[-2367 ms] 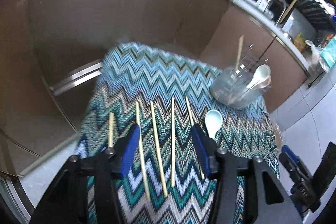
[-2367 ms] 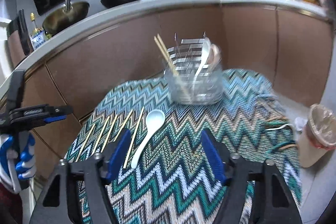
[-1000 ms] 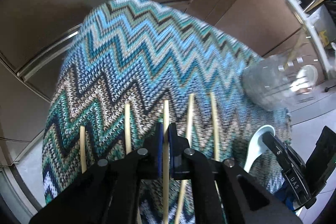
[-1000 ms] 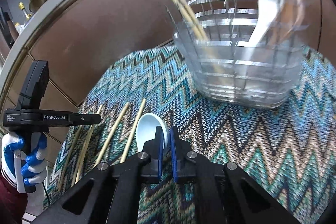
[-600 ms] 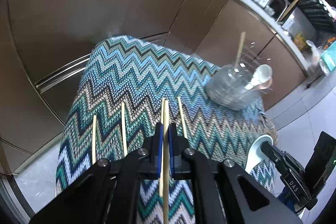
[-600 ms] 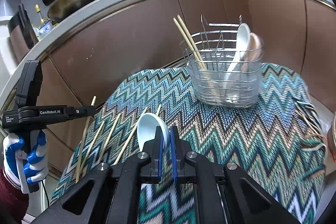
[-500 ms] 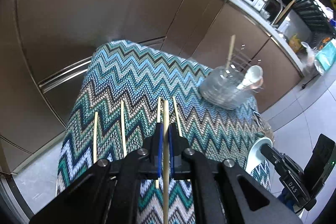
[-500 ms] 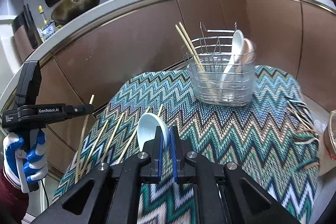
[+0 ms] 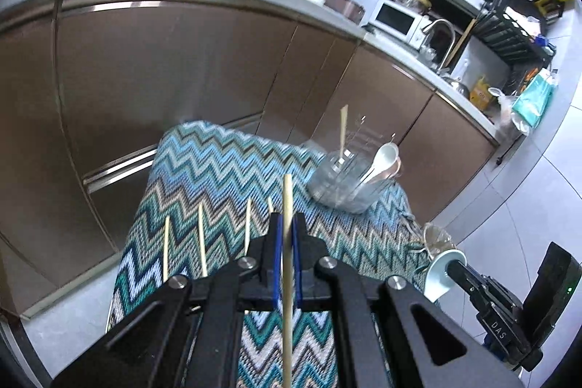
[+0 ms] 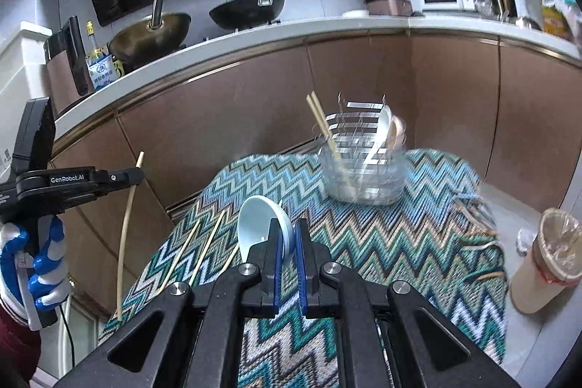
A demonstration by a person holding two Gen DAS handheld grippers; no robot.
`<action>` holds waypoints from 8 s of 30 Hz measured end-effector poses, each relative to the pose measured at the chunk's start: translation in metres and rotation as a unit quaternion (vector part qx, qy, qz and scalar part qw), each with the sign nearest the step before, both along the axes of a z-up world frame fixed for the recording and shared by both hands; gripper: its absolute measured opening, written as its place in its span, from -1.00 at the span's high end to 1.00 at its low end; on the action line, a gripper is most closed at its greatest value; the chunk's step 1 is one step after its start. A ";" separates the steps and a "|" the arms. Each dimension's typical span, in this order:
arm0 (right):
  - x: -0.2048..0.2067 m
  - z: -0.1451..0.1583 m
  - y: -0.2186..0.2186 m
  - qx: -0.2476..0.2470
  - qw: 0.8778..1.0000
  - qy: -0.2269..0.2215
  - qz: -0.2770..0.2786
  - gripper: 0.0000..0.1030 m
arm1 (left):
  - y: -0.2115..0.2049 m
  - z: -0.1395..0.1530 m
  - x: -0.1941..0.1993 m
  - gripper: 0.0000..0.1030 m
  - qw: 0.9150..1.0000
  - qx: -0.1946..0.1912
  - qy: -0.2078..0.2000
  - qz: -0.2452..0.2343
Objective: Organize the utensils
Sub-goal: 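Lower the spoon into the wire holder with the right tool while the left tool drops the chopstick in, then withdraw both open tools from the holder back over the chopsticks, then grasp a chopstick with the right tool while the left tool grasps another chopstick, then lower both held chopsticks into the wire holder and open both tools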
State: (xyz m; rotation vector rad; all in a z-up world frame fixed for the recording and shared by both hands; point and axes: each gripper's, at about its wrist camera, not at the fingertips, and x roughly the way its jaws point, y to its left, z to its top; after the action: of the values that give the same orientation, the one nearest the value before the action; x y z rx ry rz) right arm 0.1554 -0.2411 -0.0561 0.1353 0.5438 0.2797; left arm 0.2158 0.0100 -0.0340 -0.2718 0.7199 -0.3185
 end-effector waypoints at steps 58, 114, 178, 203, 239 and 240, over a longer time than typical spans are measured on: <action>0.108 0.008 -0.060 -0.038 0.970 -0.166 -0.173 0.16 | -0.135 0.049 0.115 0.17 0.959 -0.002 -0.274 0.072; -0.111 0.030 -0.010 -0.019 0.981 -0.148 -0.128 -0.57 | 0.056 0.031 -0.131 -0.20 0.977 0.027 -0.174 0.121; 0.227 -0.147 0.117 -0.057 0.951 0.287 0.101 0.89 | 0.034 -0.176 0.163 0.90 0.959 0.063 0.275 0.000; 0.067 -0.051 0.088 -0.005 0.982 0.154 0.107 0.89 | 0.036 -0.067 0.036 0.90 0.990 0.045 0.137 -0.007; 0.063 0.034 0.000 0.052 0.995 -0.077 0.036 0.89 | -0.015 0.051 0.028 0.91 0.997 -0.043 -0.045 -0.046; 0.070 0.036 -0.002 0.055 0.994 -0.084 0.035 0.89 | -0.022 0.055 0.036 0.91 0.996 -0.046 -0.049 -0.051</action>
State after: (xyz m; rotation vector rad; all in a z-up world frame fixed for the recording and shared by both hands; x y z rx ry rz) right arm 0.2251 -0.2433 -0.0198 0.1979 0.3671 0.3852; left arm 0.2517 -0.0116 0.0208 -0.3058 0.6235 -0.4601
